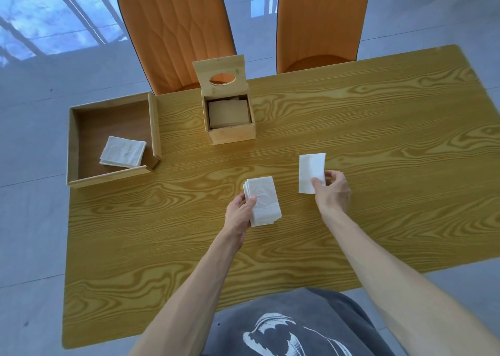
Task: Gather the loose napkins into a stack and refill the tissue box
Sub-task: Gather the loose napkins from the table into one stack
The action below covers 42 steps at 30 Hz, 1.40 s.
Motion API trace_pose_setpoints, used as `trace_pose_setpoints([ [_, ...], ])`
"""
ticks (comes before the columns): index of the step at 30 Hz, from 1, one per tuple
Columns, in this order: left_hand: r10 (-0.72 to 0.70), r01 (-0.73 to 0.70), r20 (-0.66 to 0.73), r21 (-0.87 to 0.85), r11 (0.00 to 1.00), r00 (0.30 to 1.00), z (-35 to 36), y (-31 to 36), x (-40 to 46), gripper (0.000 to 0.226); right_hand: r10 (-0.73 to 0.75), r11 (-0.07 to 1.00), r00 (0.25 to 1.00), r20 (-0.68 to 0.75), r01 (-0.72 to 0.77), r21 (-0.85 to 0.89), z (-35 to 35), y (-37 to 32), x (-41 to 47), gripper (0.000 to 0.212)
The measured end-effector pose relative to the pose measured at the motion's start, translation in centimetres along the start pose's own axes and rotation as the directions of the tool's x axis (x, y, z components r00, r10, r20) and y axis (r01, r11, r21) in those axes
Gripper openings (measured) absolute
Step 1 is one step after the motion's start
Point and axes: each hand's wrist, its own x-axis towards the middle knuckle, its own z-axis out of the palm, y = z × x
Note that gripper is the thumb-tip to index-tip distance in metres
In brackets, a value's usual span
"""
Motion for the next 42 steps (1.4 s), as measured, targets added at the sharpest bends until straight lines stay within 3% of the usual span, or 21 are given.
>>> trace_pose_setpoints([
  [7, -0.007, 0.007, 0.004, -0.011, 1.0, 1.0, -0.2, -0.4, -0.4, 0.035, -0.012, 0.911, 0.939, 0.343, -0.131, 0.391, 0.2, 0.6, -2.1, 0.033],
  [15, -0.016, 0.015, -0.011, -0.037, 0.999, 1.0, -0.7, -0.8, -0.9, 0.033, -0.104, 0.888, 0.833, 0.544, -0.168, 0.427, 1.9, 1.8, -5.4, 0.033],
  [25, -0.015, 0.017, 0.016, -0.089, 0.996, 1.0, -1.3, -0.9, -1.5, 0.032, -0.098, 0.948, 0.845, 0.526, -0.081, 0.307, 3.6, 2.5, -7.0, 0.038],
  [31, 0.008, -0.002, 0.068, -0.089, 0.996, 0.998, -1.5, -0.9, -1.5, 0.038, -0.209, 0.978, 0.855, 0.475, 0.188, 0.09, 4.0, 2.6, -7.0, 0.047],
  [35, 0.029, -0.017, 0.077, -0.153, 0.988, 0.997, -2.1, -0.7, -1.8, 0.029, -0.283, 0.956, 0.871, 0.403, 0.29, 0.045, 3.9, 2.3, -7.6, 0.066],
  [38, 0.045, -0.016, 0.104, -0.265, 0.964, 0.994, -2.9, -0.3, -1.9, 0.03, -0.213, 0.977, 0.86, 0.464, 0.19, 0.097, 3.3, 1.8, -7.6, 0.059],
  [42, 0.053, -0.004, 0.137, -0.336, 0.942, 0.989, -3.7, -0.1, -2.2, 0.024, -0.137, 0.968, 0.707, 0.694, -0.052, 0.244, 2.9, 1.5, -7.8, 0.035],
])
